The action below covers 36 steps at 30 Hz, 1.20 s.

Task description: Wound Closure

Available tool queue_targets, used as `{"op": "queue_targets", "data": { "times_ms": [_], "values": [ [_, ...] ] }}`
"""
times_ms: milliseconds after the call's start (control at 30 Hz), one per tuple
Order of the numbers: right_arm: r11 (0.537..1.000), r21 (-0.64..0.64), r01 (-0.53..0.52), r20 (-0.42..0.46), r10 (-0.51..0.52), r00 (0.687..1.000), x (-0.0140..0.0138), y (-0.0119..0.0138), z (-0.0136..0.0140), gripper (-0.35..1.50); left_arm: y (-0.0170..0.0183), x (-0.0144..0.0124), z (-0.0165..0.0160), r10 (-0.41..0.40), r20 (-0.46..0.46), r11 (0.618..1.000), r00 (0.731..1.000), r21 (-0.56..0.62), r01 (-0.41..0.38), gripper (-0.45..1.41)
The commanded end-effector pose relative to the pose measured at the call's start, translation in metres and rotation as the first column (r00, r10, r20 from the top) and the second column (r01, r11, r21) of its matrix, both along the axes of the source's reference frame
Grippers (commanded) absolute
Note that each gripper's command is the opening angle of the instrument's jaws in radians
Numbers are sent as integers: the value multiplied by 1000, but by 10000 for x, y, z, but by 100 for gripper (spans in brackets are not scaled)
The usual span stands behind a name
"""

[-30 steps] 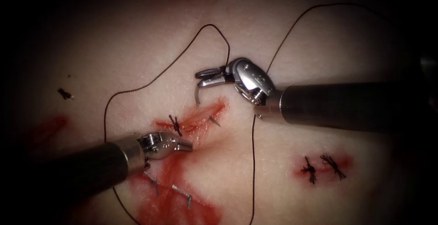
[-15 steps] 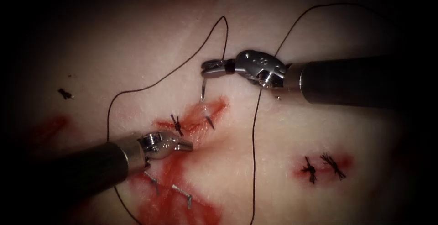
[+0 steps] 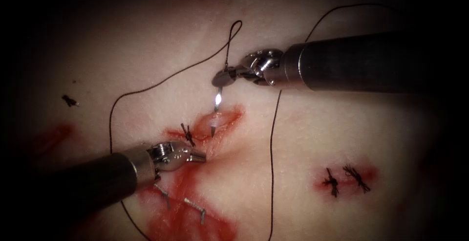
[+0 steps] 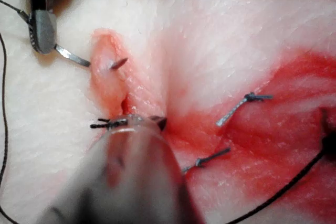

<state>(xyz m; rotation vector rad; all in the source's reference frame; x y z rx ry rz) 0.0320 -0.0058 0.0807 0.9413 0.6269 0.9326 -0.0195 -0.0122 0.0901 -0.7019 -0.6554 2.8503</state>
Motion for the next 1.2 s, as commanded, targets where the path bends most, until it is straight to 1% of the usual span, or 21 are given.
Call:
{"op": "queue_targets", "data": {
  "times_ms": [33, 133, 233, 367, 500, 567, 633, 667, 733, 767, 800, 833, 867, 900, 933, 1000, 1067, 1100, 1200],
  "values": [
    [999, 36, 12, -10, -12, 1000, 13, -4, 4, -35, 0, -5, 7, 2, 2, 1000, 1000, 1, -2, 19],
    [994, 105, 27, -13, -26, 1000, 15, -15, 1, -35, 0, -4, 6, 3, 3, 1000, 1000, 2, -3, 19],
    [984, 173, 40, -40, -33, 999, 13, -26, -2, -35, 0, -4, 6, 2, 3, 1000, 1000, 2, -2, 19],
    [979, 199, 39, -23, -36, 999, 10, -39, -3, -35, 0, -4, 6, 2, 3, 1000, 1000, 2, -2, 19],
    [973, 231, 19, -48, -8, 999, 9, -55, -2, -35, 0, -4, 6, 2, 2, 1000, 1000, 2, -2, 19],
    [969, 245, 16, -45, -6, 999, 10, -64, -1, -35, 0, -5, 6, 2, 2, 1000, 1000, 2, -2, 19],
    [969, 245, 20, -52, -7, 999, 12, -68, -1, -35, 0, -5, 6, 2, 2, 1000, 1000, 2, -2, 19],
    [970, 242, 4, -55, 10, 998, 13, -68, -1, -35, 0, -5, 6, 2, 2, 1000, 1000, 2, -2, 19],
    [974, 219, -59, -66, 75, 995, 16, -62, 0, -35, 0, -5, 6, 1, 1, 1000, 1000, 0, -1, 19],
    [991, 91, -97, -186, 113, 976, 17, -52, 3, -35, 1, -5, 4, 0, 0, 1000, 1000, -3, 0, 17],
    [991, 91, -97, -186, 113, 976, 17, -52, 3, -35, 1, -5, 4, 0, 0, 1000, 1000, -3, 0, 17],
    [992, 20, -124, -253, 125, 959, 17, -47, 4, 2, 3, -5, 3, 0, -5, 1000, 1000, -5, 0, 17],
    [987, -9, -161, -309, 150, 939, 17, -41, 6, 52, 4, -5, 2, -4, -1, 1000, 1000, -10, 4, 17],
    [982, -12, -187, -332, 172, 928, 16, -37, 7, 101, 5, -5, 1, -8, 2, 1000, 1000, -15, 8, 15],
    [977, -45, -208, -360, 179, 916, 15, -34, 8, 119, 7, -4, -1, -13, 8, 1000, 1000, -20, 13, 15],
    [959, -92, -268, -382, 215, 899, 13, -24, 12, 140, 9, -3, -3, -8, 25, 999, 1000, -37, 9, 14],
    [945, -134, -300, -388, 229, 893, 8, -16, 15, 145, 13, -2, -6, -2, 50, 998, 999, -62, 6, 14],
    [934, -181, -309, -391, 220, 894, 5, -11, 18, 146, 15, -1, -8, 1, 63, 997, 998, -74, 4, 14],
    [918, -234, -320, -391, 213, 896, -9, 1, 21, 148, 21, 5, -15, 10, 103, 992, 995, -129, 3, 14]
  ]
}}
